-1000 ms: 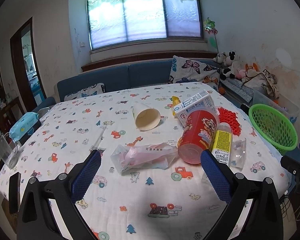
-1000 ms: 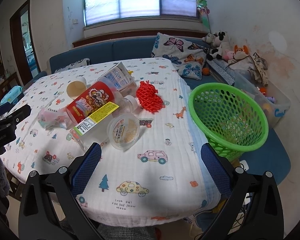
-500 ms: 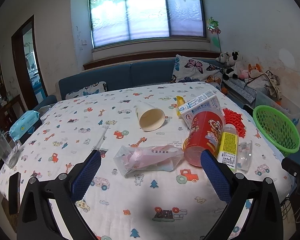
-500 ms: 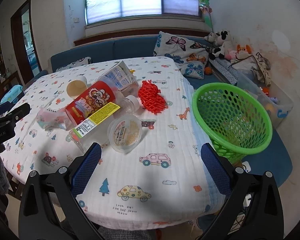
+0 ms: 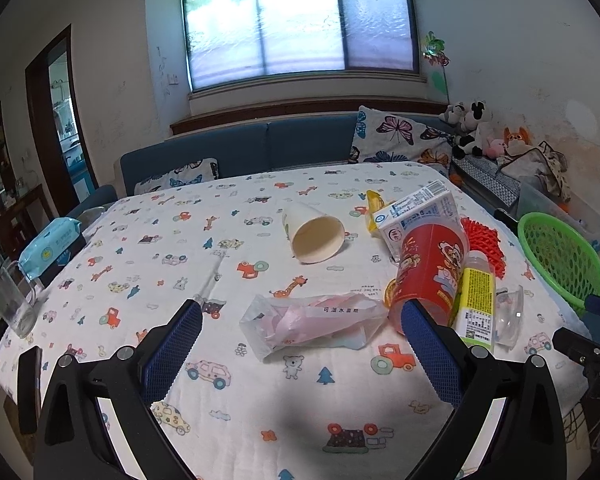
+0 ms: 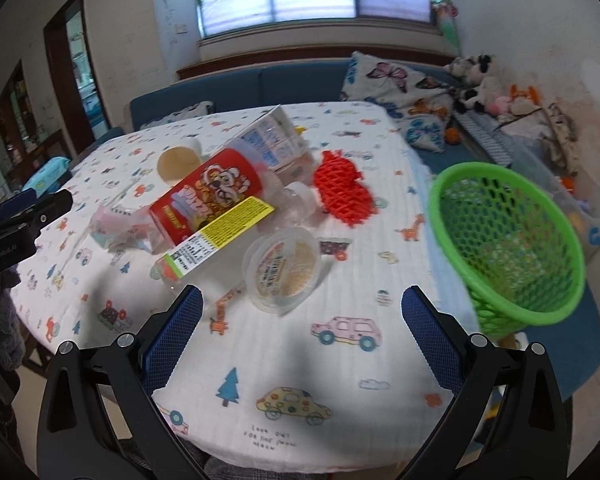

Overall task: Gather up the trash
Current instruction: 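Grasp the red printed cup with the left tool while the right tool grasps the clear tub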

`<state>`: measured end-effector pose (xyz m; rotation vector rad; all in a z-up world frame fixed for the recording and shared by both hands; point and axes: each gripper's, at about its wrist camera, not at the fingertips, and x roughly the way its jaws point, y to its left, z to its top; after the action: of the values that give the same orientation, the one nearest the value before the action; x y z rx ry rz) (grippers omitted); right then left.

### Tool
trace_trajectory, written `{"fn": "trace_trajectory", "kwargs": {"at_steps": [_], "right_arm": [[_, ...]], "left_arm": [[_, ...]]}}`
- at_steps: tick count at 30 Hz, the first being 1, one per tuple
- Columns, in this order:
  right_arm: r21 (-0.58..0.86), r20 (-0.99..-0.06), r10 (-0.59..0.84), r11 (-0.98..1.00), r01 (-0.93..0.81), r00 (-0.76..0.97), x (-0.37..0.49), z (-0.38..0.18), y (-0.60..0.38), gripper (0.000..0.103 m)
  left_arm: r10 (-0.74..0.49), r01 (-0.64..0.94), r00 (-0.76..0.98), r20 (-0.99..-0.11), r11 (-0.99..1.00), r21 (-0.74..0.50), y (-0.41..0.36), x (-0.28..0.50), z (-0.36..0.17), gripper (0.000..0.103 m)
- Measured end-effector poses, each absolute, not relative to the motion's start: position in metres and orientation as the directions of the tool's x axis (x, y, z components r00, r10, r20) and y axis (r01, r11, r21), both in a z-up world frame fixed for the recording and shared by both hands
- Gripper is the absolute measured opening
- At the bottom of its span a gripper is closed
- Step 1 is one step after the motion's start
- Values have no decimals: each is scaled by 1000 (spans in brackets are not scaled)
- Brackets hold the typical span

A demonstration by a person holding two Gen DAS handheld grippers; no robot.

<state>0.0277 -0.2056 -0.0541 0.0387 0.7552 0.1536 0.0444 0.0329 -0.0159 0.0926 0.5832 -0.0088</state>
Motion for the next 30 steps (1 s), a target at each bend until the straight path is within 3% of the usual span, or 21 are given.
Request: {"fn": "trace_trajectory", "kwargs": {"at_steps": [15,30], "right_arm": [[177,-713,312,947,-269,628,74,-84,-213,93],[297,-699,482,867,-399,527,103,-103,-218,86]], "left_arm": [[-59,99,799,-599,994,34,31,73,-27,97],[-266,301,700,-662,951,-63,-4,118,-29,97]]}}
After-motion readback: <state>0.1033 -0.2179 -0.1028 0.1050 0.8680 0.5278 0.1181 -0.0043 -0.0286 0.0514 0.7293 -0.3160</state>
